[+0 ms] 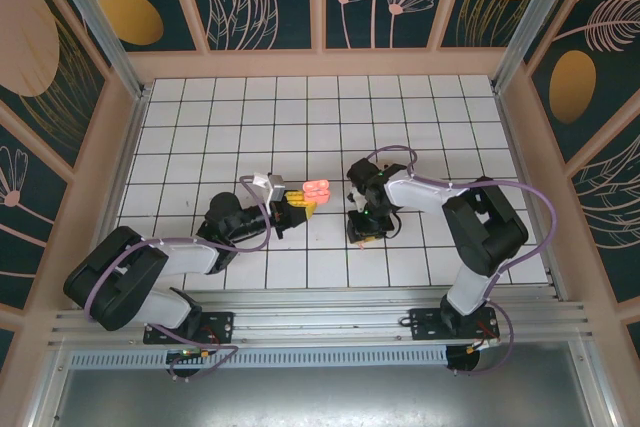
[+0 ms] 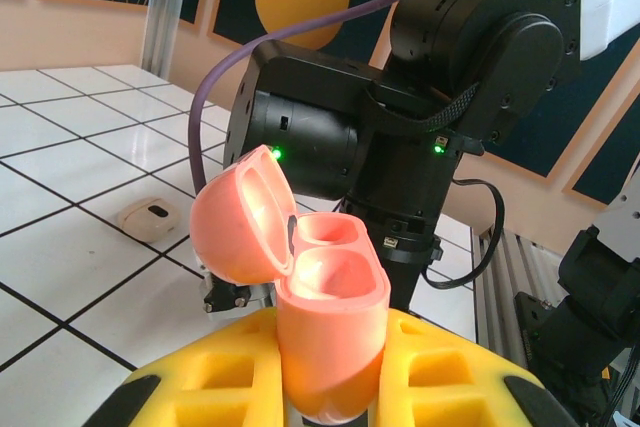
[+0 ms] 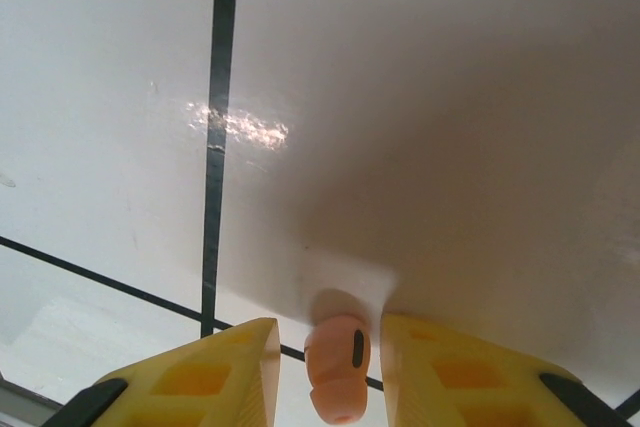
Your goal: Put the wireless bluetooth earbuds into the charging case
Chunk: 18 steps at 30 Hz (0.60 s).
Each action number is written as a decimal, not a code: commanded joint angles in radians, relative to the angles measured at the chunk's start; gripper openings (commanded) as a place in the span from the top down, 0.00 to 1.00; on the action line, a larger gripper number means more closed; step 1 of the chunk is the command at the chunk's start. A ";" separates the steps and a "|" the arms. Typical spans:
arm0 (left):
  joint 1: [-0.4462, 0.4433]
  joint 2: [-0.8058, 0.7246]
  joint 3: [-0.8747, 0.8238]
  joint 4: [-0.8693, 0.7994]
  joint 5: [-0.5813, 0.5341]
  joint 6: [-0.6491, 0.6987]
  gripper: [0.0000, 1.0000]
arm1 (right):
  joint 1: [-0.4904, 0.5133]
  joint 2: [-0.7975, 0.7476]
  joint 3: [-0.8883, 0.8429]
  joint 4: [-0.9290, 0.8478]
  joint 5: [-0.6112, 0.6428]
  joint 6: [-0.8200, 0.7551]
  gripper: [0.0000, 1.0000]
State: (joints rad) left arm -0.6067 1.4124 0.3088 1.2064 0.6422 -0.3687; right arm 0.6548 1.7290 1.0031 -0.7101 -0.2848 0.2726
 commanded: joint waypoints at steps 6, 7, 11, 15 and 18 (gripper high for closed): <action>0.008 -0.024 0.001 0.007 0.001 0.004 0.97 | 0.012 0.023 -0.006 0.020 0.033 0.024 0.72; 0.009 -0.027 0.001 0.003 -0.001 0.008 0.97 | 0.015 0.023 -0.007 0.014 0.041 0.024 0.72; 0.009 -0.039 -0.003 -0.011 -0.011 0.017 0.97 | 0.017 0.014 -0.022 0.006 0.058 0.026 0.73; 0.009 -0.040 -0.002 -0.014 -0.013 0.014 0.97 | 0.018 -0.013 -0.035 0.027 0.055 0.039 0.74; 0.008 -0.046 0.000 -0.034 -0.023 0.021 0.97 | 0.017 -0.034 -0.041 0.045 0.046 0.052 0.74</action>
State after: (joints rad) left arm -0.6067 1.3891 0.3084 1.1831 0.6331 -0.3679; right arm 0.6613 1.7203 0.9886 -0.6933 -0.2577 0.2989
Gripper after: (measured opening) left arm 0.171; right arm 0.261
